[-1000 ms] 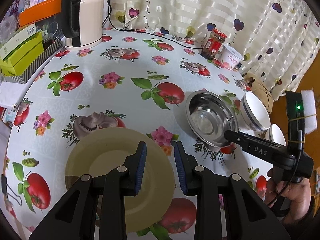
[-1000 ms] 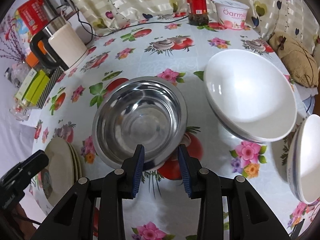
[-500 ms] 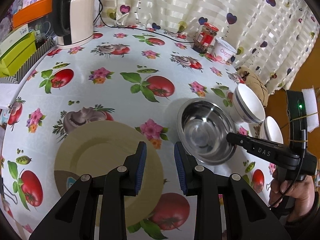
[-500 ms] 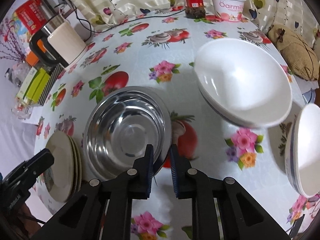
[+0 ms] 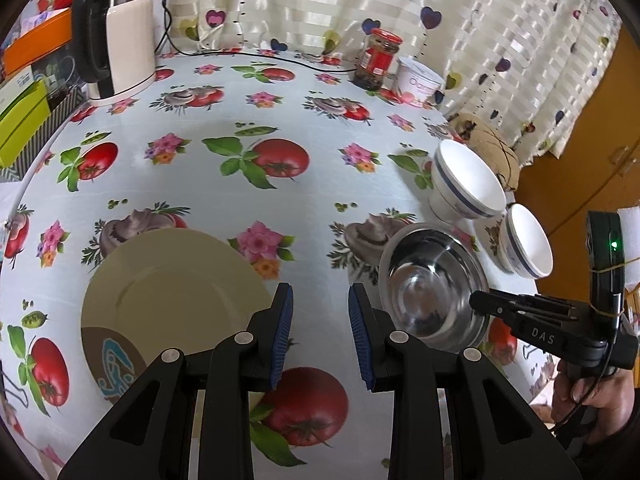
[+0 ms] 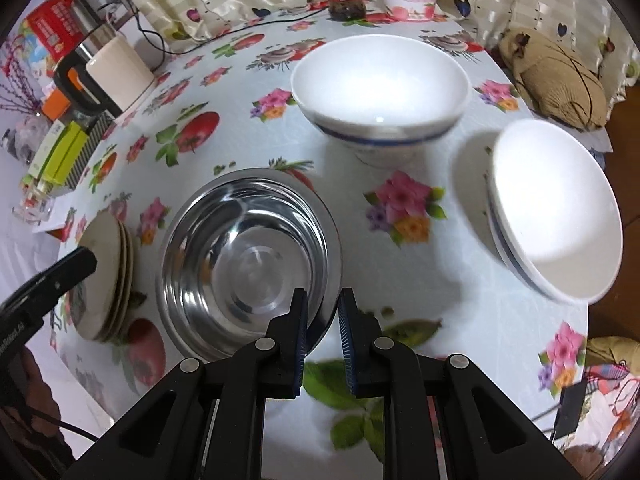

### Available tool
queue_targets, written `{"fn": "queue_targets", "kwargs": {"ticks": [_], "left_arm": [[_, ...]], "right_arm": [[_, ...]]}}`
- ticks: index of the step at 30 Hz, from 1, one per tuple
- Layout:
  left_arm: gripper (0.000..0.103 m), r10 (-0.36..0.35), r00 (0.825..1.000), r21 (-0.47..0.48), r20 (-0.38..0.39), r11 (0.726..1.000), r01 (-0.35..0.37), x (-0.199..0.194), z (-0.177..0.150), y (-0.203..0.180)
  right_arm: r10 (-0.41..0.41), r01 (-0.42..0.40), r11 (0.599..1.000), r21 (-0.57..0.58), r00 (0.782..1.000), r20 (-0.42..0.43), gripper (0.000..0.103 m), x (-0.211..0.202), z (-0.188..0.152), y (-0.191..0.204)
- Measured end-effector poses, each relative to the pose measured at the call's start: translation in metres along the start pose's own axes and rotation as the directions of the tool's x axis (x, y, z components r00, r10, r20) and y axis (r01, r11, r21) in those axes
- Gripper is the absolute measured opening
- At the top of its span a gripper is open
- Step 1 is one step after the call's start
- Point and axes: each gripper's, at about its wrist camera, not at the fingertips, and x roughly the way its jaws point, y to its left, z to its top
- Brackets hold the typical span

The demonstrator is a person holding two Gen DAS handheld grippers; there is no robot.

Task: Organize plates and bowls

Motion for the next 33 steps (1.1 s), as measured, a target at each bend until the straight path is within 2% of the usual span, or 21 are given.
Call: {"fn": "queue_targets", "kwargs": {"ticks": [15,25,33], "left_arm": [[0.03,-0.004,1.0,0.014,-0.003,1.0,0.004,0.0,-0.001,-0.008],[0.03,-0.015,1.0,0.04,0.012,0.999,0.014,-0.003,0.007,-0.019],[0.03,-0.053,0.998,0.053,0.028,0.997,0.052,-0.003,0.026,-0.036]], "right_arm": [[0.009,-0.009,1.0,-0.005,1.0,0.0,0.017,-0.005,-0.004,-0.005],[0.011,-0.01,1.0,-0.017,0.998,0.058,0.025,-0.023,0.001,-0.008],[0.027,-0.022,0.999,-0.042,0.992,0.124,0.03,-0.042,0.012,-0.01]]}}
